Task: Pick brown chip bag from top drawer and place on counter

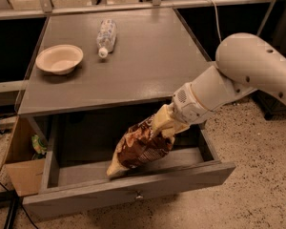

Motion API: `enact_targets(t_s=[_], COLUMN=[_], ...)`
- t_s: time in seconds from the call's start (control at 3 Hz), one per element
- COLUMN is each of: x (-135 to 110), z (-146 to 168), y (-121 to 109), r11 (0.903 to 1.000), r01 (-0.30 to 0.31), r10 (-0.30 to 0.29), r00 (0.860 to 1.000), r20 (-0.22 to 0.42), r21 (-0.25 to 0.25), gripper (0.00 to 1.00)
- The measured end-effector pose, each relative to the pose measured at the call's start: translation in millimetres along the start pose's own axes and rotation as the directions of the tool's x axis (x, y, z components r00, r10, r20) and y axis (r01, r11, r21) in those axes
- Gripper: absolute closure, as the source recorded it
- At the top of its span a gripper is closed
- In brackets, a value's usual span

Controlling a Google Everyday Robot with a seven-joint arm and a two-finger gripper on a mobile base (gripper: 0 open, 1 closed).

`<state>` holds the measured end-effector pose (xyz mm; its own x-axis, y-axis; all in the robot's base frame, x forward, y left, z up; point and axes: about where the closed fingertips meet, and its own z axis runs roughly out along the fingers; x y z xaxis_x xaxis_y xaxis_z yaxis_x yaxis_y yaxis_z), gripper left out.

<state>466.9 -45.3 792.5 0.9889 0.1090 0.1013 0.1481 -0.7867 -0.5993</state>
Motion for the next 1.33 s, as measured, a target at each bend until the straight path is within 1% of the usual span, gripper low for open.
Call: enact_targets(t_s=[0.33,0.67,1.0,1.33], x=[1.8,4.8,9.9,12.8], z=[-26.7,-55.8,-90.9,-132.8], y=[-18.1,-40.5,-67.5,-98.2], r11=[0.9995,0.9973,0.9919,0.9853], r01=[0.008,0.022,0.036,0.024], r10=[-0.009,-0.027,-0.051,-0.051], r00=[0.999,0.997,0.991,0.986], r20=[-0.034,-0.074,-0.123,-0.160], r21=[-0.029,-0.070,-0.122,-0.169], gripper=[1.00,1.00,1.00,1.00])
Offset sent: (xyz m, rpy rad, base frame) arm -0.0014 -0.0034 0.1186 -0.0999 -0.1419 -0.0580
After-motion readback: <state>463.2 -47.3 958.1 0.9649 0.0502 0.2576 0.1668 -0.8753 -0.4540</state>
